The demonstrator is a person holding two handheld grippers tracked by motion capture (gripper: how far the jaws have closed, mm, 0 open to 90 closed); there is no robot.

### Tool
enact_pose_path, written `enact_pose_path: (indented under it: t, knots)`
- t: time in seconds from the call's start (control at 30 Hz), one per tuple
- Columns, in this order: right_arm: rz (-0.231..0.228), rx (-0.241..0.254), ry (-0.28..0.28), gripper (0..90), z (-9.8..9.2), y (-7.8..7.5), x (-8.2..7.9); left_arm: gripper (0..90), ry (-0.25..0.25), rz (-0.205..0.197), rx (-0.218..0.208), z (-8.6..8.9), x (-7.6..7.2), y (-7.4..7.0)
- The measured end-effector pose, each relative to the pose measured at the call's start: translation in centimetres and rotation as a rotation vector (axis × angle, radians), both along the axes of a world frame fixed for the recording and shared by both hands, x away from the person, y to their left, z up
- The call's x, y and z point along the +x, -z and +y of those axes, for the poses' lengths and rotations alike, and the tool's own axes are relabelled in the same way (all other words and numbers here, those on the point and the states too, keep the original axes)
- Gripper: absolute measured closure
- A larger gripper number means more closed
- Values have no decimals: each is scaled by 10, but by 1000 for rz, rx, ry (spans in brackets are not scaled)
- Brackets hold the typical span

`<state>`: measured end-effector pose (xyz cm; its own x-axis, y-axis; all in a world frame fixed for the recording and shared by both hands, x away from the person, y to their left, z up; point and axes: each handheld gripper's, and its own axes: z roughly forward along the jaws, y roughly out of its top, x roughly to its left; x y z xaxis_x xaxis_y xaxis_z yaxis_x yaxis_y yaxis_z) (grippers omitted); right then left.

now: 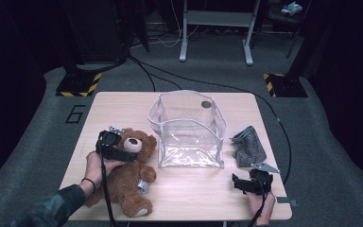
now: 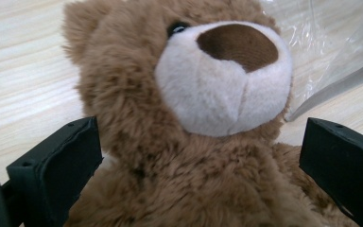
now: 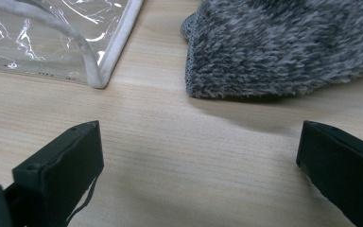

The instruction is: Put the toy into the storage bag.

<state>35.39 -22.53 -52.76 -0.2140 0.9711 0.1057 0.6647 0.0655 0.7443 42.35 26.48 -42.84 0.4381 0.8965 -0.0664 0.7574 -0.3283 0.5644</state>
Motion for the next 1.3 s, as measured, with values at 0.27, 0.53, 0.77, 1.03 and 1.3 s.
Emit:
enact_pose_path:
  t: [0.27, 0.53, 0.77, 1.03, 1.3]
  knots:
    - [-16, -29, -17, 21, 3, 0, -2, 0, 17, 38, 87, -9, 8, 17]
    - [-22, -30, -5, 28, 4, 0, -3, 0, -9, 70, 120, -7, 8, 41]
    - [-23, -37, -11, 35, 5, 1, -3, 22, -29, 130, 79, -7, 13, 58]
    - [-17, -43, -24, 47, 5, 1, -2, 261, -2, 108, 18, 1, 11, 60]
    - [-13, -37, -24, 62, 5, 2, -1, 393, 32, 45, -5, 7, 5, 56]
